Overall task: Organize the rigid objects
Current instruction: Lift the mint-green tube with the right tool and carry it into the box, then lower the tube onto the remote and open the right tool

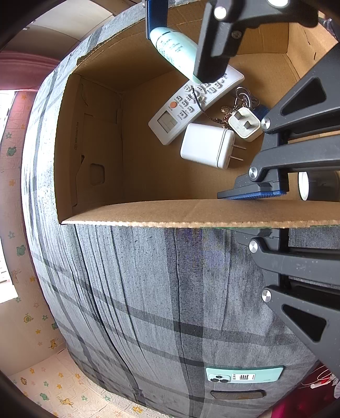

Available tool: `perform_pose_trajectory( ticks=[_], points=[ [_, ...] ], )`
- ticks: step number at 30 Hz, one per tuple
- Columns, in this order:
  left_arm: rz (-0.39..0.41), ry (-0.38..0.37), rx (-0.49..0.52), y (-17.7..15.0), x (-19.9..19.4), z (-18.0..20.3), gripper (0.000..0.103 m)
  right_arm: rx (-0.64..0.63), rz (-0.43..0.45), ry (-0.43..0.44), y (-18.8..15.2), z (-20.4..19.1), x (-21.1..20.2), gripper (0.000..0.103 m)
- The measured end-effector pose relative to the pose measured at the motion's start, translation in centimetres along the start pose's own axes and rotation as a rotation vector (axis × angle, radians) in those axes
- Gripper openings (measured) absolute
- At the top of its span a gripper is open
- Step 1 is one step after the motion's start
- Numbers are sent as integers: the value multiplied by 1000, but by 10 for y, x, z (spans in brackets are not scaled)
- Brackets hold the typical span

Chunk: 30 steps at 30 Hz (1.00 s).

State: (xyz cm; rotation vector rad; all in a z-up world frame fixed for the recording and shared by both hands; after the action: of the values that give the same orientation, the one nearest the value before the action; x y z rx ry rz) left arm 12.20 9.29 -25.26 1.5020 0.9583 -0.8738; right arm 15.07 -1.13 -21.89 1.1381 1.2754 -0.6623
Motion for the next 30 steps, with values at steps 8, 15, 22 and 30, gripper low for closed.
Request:
perform_pose_trajectory(
  ticks=[8,15,22,30],
  points=[
    [1,3,3,1,-1,1,15,50,-36,10,-3,0,22,91],
    [0,3,1,1,-1,0,15,58,-47,-14,0,-4,26,91],
    [0,2,2,1,-1,-1,15,69,-46,-7,5,-6,25,91],
    [0,0,0,1,-1,-2,15,63,-33,-10,6,-7,22,90]
  ],
)
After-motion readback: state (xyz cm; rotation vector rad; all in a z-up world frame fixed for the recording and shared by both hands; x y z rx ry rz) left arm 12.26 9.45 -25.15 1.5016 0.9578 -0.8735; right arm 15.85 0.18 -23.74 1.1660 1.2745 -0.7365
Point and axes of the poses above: each gripper's, at about its wrist camera, not at the fingertips, and x roughly the way its jaws point, z to its right, y to its top, the point moved 6 cm from there along x, roughly the way its jaws point, and after that the axes turned 2 degrees about y, right-handed, at the moved point
